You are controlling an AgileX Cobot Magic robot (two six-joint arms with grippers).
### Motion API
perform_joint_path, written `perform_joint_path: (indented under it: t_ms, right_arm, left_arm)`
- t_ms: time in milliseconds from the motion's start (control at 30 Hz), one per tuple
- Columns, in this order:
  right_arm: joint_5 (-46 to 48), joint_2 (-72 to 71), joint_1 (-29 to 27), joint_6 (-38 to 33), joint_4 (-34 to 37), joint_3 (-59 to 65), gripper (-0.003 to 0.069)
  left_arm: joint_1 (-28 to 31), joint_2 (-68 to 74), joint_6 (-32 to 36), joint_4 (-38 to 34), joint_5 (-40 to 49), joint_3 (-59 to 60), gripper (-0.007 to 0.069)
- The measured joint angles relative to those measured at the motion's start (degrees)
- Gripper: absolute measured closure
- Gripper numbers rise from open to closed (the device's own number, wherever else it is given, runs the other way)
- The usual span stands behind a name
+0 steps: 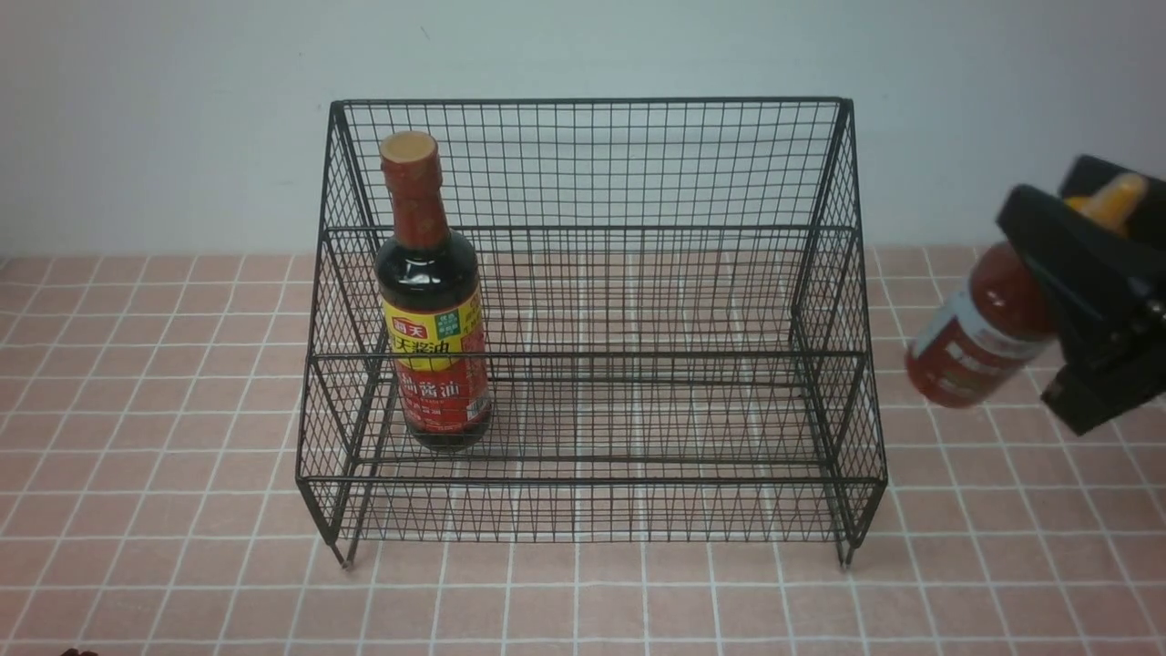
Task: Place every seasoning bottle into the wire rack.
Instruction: Use the right arm to put the condiment bottle back on the shelf
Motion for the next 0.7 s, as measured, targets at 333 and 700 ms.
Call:
perform_joint_path:
  t_ms: [333, 700]
  right_arm:
    - [-2.36, 13.62, 7.08, 4.19, -7.18, -4.91, 0.0392]
    - [-7.43, 26.16, 7.27, -0.95, -3.95, -5.67, 0.0392]
  left_arm:
    - [0.00, 0.00, 0.00, 0.00, 0.00, 0.00, 0.0631]
    - [0.00, 0.00, 0.00, 0.00, 0.00, 0.00, 0.0631]
